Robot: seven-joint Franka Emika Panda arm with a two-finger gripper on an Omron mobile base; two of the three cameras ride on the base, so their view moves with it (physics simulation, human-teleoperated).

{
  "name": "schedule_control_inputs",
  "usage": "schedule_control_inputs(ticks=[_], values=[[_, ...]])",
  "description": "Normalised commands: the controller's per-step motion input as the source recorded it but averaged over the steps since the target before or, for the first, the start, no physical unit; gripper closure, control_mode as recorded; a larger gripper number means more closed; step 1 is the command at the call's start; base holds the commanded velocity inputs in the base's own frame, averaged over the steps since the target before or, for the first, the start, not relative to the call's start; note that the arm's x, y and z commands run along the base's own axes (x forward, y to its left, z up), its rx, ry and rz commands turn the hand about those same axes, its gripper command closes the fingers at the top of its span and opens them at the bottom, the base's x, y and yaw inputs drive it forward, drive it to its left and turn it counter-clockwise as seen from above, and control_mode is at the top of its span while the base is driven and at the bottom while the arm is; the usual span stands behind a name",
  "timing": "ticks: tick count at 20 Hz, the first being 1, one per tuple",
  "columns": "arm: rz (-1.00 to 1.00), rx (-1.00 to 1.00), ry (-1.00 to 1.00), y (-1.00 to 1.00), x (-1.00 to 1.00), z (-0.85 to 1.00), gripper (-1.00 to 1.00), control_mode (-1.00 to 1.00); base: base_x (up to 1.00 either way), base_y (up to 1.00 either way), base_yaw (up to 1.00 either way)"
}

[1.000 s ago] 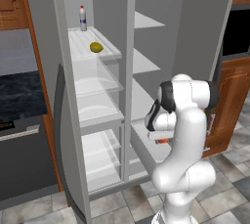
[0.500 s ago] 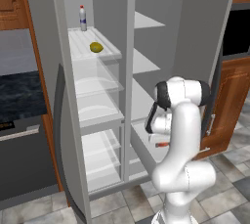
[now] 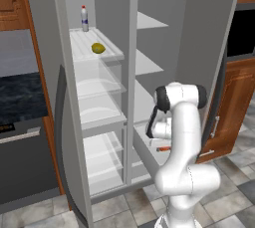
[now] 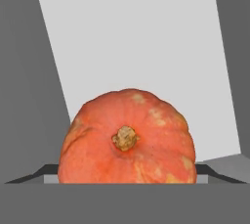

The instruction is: Take the squash and lemon from the fridge shelf and place them in the freezer drawer to begin freezing them.

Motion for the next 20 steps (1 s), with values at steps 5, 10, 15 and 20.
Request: schedule_control_inputs(ticks=[5,10,15,20], values=[[0.00,0.00,0.01,0.00,0.29,-0.40,1.00,-1.00,0.00,0.00,0.00],[0.00,0.00,0.02,-0.02,0.37,-0.41,1.00,-1.00,0.00,0.00,0.00],[0.00,0.00,0.04,-0.20,0.33,-0.37,1.00,-1.00,0.00,0.00,0.00],[0.00,0.00,0.10,-0.29,-0.06,-0.70,1.00,-1.00,0.00,0.00,0.00]])
